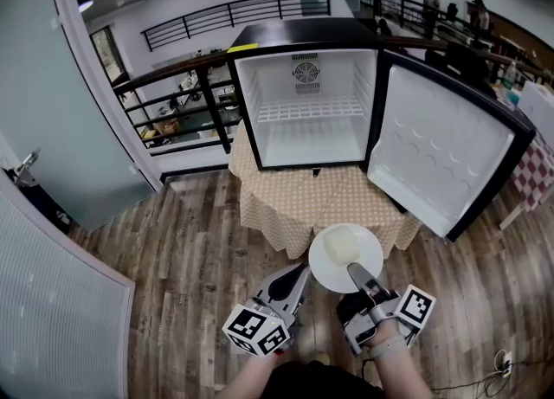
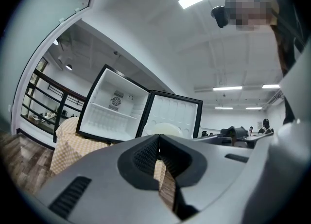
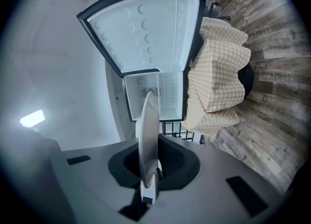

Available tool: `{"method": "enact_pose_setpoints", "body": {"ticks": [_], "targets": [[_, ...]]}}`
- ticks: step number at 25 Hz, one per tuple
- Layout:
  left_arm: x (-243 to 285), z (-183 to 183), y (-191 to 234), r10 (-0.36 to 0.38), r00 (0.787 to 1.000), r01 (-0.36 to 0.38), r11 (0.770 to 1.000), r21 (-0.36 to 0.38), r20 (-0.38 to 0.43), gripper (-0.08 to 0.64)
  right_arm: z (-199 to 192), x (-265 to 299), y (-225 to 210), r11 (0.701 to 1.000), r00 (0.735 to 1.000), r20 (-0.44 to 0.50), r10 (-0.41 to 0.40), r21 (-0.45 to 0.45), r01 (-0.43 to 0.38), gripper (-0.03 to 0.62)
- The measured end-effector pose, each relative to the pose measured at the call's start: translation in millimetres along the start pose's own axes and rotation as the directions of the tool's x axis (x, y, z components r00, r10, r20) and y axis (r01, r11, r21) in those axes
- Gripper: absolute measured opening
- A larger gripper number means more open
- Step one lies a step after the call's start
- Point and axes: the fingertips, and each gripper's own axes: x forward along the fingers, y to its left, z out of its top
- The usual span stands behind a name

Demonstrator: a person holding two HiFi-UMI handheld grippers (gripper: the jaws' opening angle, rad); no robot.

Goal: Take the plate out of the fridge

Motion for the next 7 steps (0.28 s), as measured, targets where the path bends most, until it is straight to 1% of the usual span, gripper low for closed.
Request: {"method": "enact_pose_setpoints", "body": {"ticks": [7], "targets": [[-1.9,5.7,0.9,-0.010,1.000,0.010,1.000,0.006,0.002,0.009,-3.4,0.2,1.8,1.000,1.000,0.007,-0.002,0.002,0.002,0.041]]}}
